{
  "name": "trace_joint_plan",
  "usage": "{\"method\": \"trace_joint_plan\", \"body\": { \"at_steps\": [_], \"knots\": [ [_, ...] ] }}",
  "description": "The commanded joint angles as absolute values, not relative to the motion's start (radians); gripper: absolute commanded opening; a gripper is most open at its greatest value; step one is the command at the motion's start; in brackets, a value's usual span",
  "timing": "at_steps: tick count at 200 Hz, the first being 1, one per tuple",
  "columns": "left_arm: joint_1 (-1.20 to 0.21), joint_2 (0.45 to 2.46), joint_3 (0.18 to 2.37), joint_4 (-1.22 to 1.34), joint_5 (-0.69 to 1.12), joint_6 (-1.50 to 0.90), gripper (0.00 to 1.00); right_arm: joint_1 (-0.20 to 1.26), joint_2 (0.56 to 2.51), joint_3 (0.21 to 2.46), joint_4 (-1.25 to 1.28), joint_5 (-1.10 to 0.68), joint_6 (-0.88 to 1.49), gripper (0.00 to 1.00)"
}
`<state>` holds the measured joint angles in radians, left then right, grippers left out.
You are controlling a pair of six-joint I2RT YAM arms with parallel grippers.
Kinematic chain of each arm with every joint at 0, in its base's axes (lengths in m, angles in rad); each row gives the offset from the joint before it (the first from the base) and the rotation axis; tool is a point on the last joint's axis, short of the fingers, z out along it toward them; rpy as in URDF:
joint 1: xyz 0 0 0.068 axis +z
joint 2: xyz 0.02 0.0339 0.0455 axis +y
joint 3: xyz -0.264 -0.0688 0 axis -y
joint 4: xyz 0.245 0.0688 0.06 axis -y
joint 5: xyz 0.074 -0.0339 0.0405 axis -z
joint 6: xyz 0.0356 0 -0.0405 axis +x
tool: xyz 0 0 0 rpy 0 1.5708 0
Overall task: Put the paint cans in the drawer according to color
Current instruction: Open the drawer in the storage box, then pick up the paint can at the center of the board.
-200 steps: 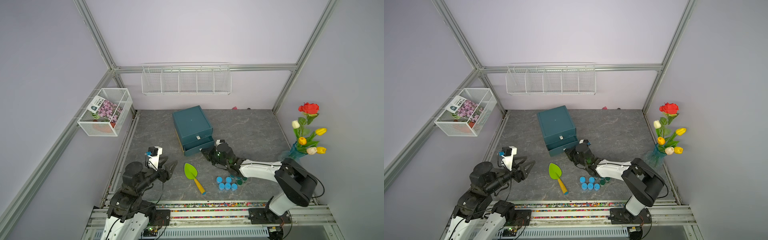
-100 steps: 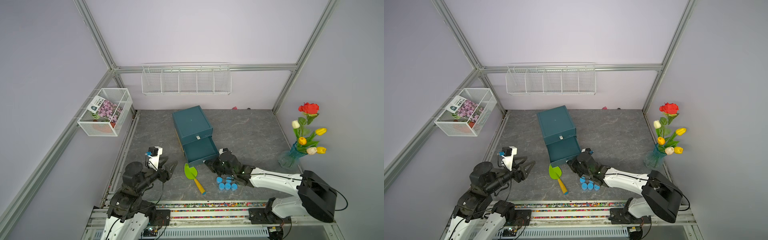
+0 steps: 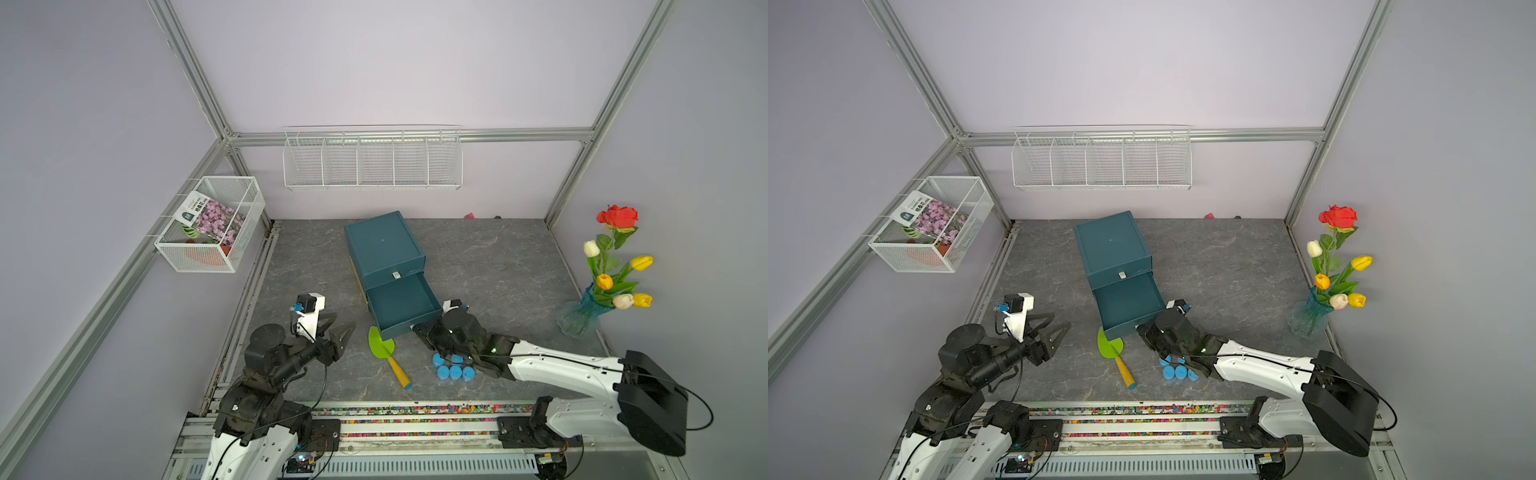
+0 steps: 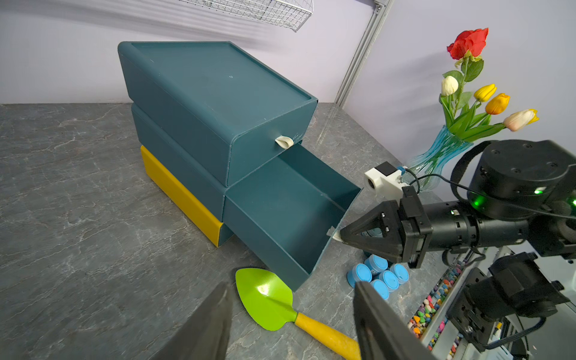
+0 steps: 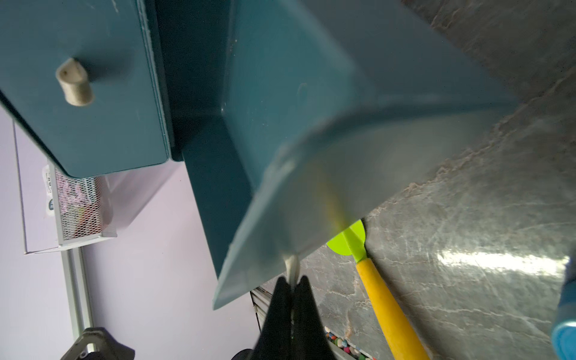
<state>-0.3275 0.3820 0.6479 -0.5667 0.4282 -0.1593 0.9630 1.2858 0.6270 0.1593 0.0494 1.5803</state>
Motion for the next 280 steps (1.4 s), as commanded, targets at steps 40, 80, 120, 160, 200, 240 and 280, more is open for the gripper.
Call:
{"method": "trace_joint_plan", "body": {
  "at_steps": [40, 80, 120, 160, 200, 240, 280],
  "knots": [
    [-0.33, 0.375, 0.638, -0.565, 0.45, -0.145, 0.65, 0.973, 1.257, 0.611, 0.099, 0.086, 1.588, 0.17],
    [-0.331, 0.374, 0.638, -0.566, 0.453, -0.146, 0.65, 0.974, 1.201, 0.645, -0.003, 0.119, 1.557, 0.46],
    [-0.331, 0.374, 0.638, -0.566, 0.455, -0.144, 0.65, 0.967, 1.051, 0.779, -0.39, 0.222, 1.435, 0.45],
    [-0.33, 0.379, 0.637, -0.565, 0.457, -0.146, 0.65, 0.786, 0.922, 0.935, -0.922, 0.23, 1.249, 0.48],
    [-0.331, 0.387, 0.638, -0.565, 0.455, -0.149, 0.65, 0.408, 0.992, 0.91, -0.994, -0.05, 0.924, 0.59],
    [-0.33, 0.406, 0.638, -0.564, 0.455, -0.152, 0.64, 0.4, 1.271, 0.957, -0.961, -0.152, 0.765, 0.64],
    [-0.331, 0.421, 0.638, -0.561, 0.439, -0.154, 0.64, 0.413, 1.386, 0.928, -0.878, -0.158, 0.728, 0.66]
  ]
}}
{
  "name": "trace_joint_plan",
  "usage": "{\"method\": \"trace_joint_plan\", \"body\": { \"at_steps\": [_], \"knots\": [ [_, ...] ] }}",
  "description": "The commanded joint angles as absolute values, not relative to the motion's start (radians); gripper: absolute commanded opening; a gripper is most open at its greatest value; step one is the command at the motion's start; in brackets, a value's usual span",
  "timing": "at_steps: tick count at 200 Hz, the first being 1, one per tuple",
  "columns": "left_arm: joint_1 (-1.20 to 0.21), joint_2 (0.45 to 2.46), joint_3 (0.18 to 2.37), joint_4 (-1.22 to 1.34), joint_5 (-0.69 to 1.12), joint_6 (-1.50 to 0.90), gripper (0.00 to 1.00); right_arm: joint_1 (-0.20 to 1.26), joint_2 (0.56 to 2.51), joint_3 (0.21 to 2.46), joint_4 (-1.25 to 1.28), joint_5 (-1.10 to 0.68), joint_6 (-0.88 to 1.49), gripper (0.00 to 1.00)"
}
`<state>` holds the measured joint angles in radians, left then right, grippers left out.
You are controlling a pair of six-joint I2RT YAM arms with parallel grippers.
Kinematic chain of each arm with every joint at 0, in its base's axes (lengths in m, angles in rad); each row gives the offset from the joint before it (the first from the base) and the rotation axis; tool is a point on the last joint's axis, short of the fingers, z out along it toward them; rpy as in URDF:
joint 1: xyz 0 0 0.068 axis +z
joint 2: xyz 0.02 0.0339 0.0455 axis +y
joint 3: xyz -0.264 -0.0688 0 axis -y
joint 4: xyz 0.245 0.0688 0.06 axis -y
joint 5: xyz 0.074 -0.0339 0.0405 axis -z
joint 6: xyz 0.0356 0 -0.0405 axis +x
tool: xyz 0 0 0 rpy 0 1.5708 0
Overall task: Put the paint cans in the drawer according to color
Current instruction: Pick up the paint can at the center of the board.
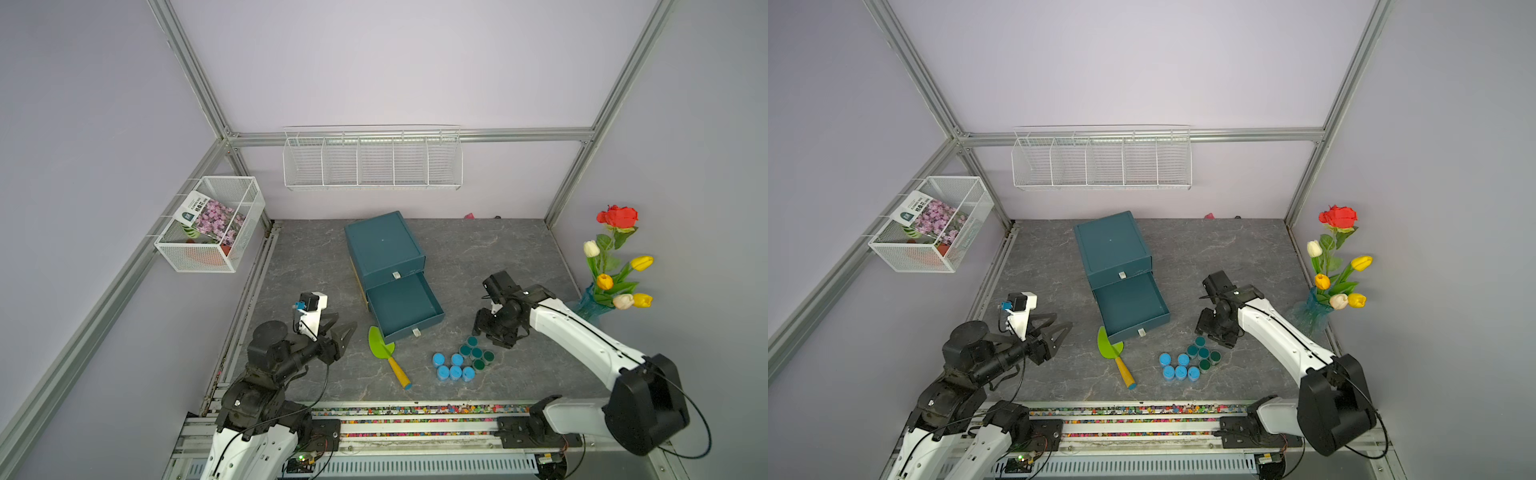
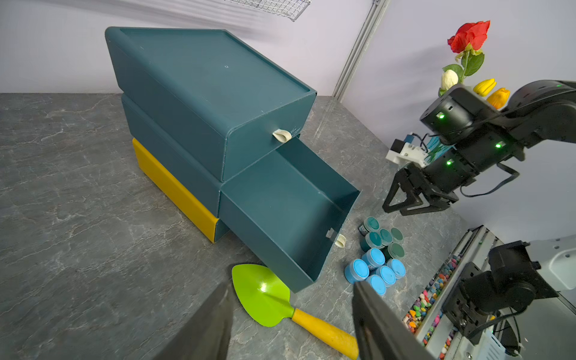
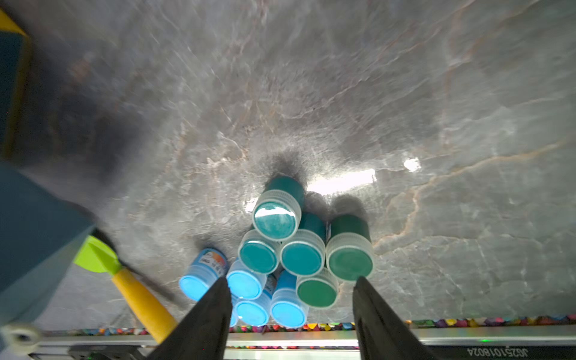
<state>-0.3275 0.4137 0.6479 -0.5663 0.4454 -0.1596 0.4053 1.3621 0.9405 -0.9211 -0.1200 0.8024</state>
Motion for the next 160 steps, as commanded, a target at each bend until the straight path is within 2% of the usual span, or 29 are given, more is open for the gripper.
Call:
{"method": "trace_joint_plan", "body": {
  "at_steps": [1, 72, 160],
  "knots": [
    [-0.33, 0.421, 0.638, -0.561, 0.439, -0.154, 0.64, 0.413, 1.389, 0.927, -0.876, -0.158, 0.727, 0.66],
    [-0.33, 0.432, 0.64, -0.56, 0.415, -0.156, 0.64, 0.437, 1.515, 0.923, -0.814, -0.134, 0.7, 0.65],
    [-0.331, 0.426, 0.641, -0.563, 0.412, -0.157, 0.64, 0.439, 1.598, 0.913, -0.77, -0.111, 0.681, 0.49]
  ]
}}
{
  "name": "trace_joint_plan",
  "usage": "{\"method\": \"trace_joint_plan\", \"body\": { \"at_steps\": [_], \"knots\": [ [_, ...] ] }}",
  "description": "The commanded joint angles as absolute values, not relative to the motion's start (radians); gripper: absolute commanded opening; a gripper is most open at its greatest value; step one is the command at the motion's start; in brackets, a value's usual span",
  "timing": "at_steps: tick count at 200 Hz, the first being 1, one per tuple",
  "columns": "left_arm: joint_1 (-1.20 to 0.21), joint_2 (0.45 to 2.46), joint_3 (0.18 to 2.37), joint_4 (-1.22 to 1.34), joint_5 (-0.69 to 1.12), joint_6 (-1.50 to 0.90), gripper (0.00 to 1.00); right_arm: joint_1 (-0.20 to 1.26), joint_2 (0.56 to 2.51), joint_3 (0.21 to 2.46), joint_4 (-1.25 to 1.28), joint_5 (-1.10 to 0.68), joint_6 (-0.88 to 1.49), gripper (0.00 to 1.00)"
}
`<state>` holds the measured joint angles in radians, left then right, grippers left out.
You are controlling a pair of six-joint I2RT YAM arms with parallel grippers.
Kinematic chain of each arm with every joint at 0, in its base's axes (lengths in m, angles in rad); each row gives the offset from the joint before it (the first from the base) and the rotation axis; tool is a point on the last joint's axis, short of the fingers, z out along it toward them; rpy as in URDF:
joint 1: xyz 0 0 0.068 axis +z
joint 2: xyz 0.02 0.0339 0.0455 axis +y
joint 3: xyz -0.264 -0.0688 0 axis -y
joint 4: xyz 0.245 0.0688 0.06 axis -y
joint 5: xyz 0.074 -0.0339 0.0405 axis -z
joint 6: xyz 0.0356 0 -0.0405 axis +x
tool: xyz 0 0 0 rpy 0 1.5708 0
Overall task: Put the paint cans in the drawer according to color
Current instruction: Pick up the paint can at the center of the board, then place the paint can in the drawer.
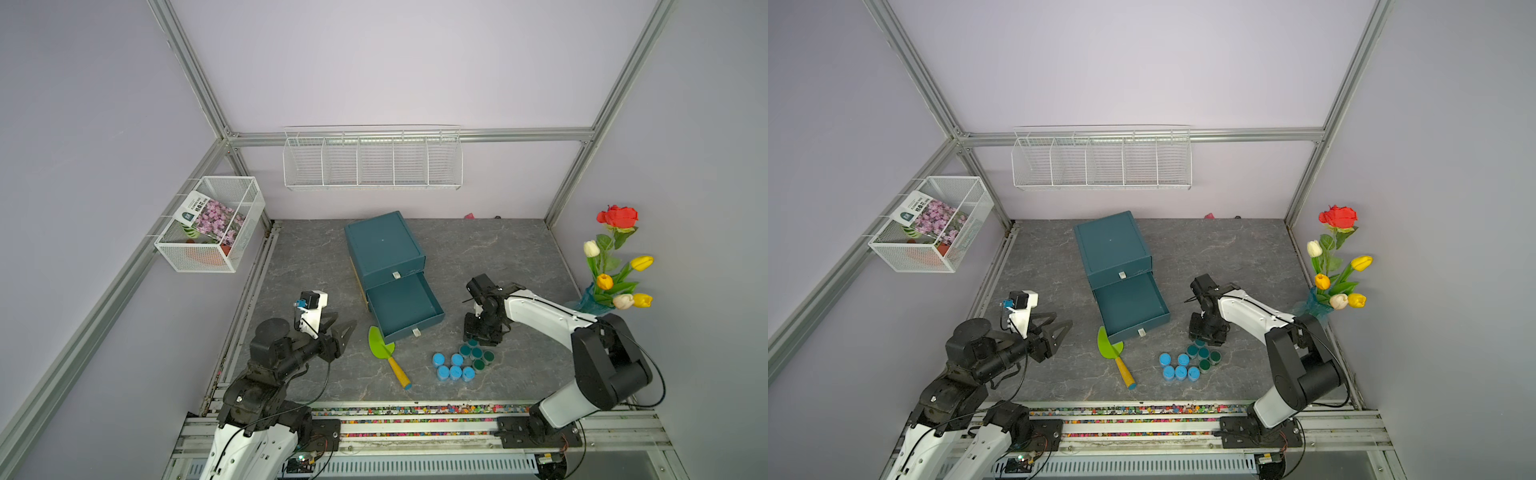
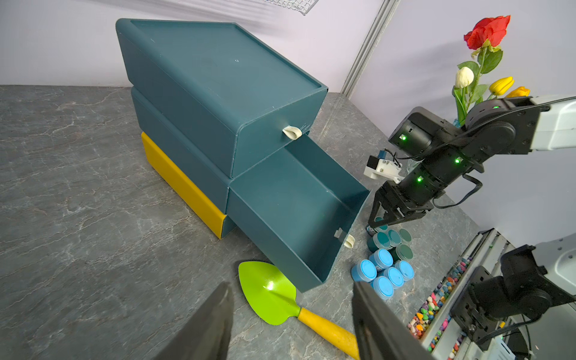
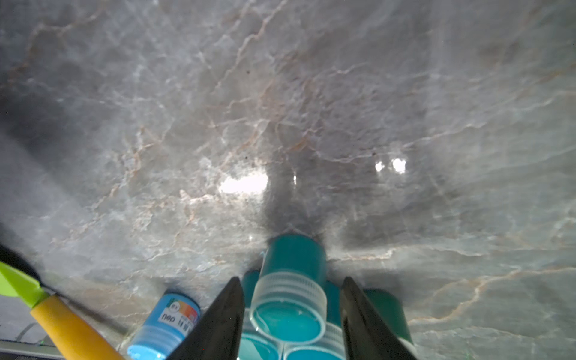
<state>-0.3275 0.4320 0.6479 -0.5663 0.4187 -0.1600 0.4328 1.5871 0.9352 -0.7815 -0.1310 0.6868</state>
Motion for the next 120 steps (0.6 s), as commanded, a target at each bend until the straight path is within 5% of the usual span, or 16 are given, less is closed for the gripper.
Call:
{"method": "trace_joint_plan", "body": {
  "at_steps": [1, 54, 120],
  "knots": [
    [-0.33, 0.426, 0.641, -0.563, 0.412, -0.158, 0.64, 0.439, 1.598, 0.912, -0.769, -0.11, 0.683, 0.49],
    [-0.33, 0.423, 0.641, -0.561, 0.411, -0.157, 0.64, 0.441, 1.553, 0.912, -0.792, -0.054, 0.699, 0.18],
    [-0.331, 0.425, 0.64, -0.56, 0.413, -0.16, 0.64, 0.596, 1.414, 1.267, -1.007, 0.135, 0.677, 0.1]
  ]
}}
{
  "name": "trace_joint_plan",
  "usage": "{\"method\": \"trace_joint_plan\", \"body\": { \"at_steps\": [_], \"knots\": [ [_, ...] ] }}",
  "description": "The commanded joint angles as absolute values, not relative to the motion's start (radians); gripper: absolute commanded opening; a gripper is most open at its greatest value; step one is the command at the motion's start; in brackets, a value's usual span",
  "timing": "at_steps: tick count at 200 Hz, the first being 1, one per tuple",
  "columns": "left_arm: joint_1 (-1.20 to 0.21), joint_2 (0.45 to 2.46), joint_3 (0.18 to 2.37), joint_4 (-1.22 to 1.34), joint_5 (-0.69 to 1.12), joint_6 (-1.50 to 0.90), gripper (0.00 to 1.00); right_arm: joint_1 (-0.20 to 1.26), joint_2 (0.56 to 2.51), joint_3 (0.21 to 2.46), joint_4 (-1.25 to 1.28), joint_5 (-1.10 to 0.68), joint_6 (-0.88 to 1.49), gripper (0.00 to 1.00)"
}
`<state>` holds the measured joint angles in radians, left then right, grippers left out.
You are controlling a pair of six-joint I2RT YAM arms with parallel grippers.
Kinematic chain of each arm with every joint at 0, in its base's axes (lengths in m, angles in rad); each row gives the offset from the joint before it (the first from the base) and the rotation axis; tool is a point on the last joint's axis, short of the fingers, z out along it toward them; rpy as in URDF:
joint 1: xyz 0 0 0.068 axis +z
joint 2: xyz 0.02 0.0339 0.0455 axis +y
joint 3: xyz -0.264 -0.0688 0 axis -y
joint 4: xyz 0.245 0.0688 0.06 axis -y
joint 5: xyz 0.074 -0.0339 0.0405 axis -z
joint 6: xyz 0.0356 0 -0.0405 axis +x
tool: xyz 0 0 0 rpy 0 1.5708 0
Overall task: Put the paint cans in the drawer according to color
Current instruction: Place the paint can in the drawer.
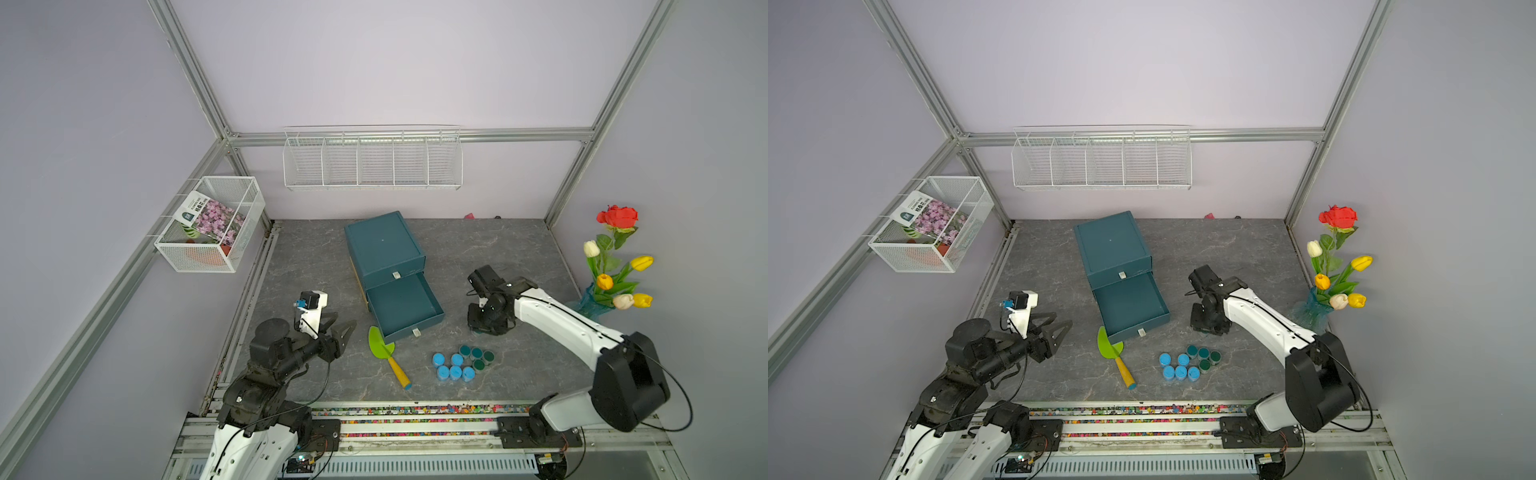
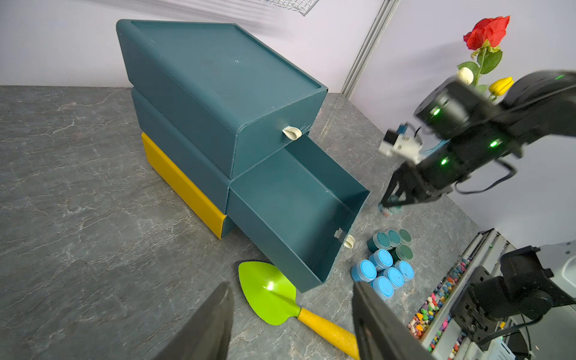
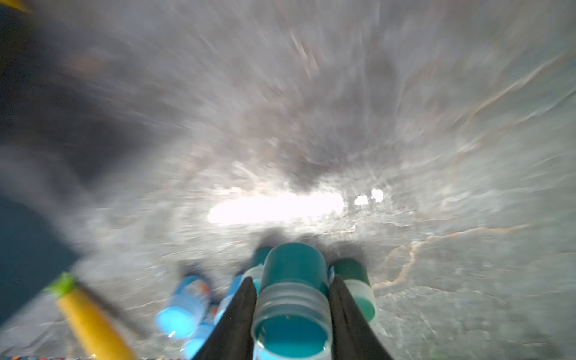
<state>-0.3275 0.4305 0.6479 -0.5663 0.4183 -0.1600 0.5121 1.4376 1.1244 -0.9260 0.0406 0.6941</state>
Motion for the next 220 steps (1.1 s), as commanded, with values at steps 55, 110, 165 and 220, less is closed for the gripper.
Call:
{"method": "trace_joint_plan", "body": {
  "at_steps": [55, 110, 165, 220],
  "knots": [
    [-0.33, 0.417, 0.641, -0.563, 0.405, -0.161, 0.64, 0.882, 1.616, 1.572, -0.946, 0.167, 0.541, 0.06],
    [-0.33, 0.417, 0.641, -0.563, 0.402, -0.162, 0.64, 0.966, 1.75, 1.631, -0.875, 0.077, 0.353, 0.02],
    [-0.33, 0.422, 0.641, -0.559, 0.4, -0.164, 0.64, 0.967, 1.786, 1.625, -0.867, 0.031, 0.335, 0.02],
    [-0.33, 0.424, 0.641, -0.557, 0.394, -0.17, 0.64, 0.966, 1.82, 1.784, -0.995, 0.173, 0.658, 0.02]
  ]
}}
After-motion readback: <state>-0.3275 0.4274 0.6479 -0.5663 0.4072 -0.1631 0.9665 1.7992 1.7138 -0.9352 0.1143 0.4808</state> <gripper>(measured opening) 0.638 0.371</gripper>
